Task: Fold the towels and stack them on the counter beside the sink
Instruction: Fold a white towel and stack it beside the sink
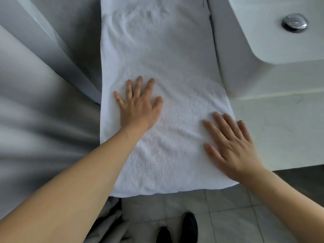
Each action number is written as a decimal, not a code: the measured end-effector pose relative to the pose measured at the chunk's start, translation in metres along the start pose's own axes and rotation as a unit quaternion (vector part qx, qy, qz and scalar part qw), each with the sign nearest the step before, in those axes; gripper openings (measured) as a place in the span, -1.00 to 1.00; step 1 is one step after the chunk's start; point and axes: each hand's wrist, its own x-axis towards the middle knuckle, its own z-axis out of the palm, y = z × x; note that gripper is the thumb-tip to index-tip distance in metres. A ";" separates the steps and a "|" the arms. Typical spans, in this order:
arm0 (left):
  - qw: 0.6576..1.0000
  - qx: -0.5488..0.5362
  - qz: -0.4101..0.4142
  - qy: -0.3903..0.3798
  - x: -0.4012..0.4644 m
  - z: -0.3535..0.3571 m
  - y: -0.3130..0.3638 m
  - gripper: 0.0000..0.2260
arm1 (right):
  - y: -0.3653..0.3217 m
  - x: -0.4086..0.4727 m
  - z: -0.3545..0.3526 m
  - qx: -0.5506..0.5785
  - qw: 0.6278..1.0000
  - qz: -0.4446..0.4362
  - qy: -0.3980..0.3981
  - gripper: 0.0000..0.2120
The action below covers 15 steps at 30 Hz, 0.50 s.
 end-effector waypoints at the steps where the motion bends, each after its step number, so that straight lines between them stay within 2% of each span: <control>1: 1.000 0.001 0.001 0.003 0.000 -0.001 0.000 -0.40 | 0.010 -0.009 -0.001 0.002 1.000 0.022 -0.003 -0.40; 4: 1.000 0.006 0.003 -0.020 0.004 -0.007 0.004 -0.43 | 0.025 -0.023 -0.004 -0.001 0.997 0.072 -0.013 -0.36; 8: 0.997 -0.006 0.014 -0.073 0.006 -0.023 0.006 -0.40 | 0.008 -0.015 -0.013 -0.018 0.998 0.060 -0.007 -0.27; 9: 0.998 -0.015 0.022 -0.055 0.002 -0.028 0.005 -0.40 | 0.000 -0.008 -0.017 -0.013 0.999 0.044 0.021 -0.28; 12: 0.997 0.013 0.033 0.068 -0.028 -0.027 -0.004 -0.40 | -0.025 0.030 -0.028 0.021 0.995 -0.018 0.098 -0.38; 13: 0.996 0.024 0.021 0.078 -0.039 -0.023 -0.008 -0.39 | -0.033 0.047 -0.029 0.023 0.993 -0.042 0.104 -0.39; 15: 0.999 0.027 -0.013 0.028 -0.057 -0.011 -0.017 -0.37 | -0.043 0.078 -0.024 0.009 0.994 -0.071 0.083 -0.42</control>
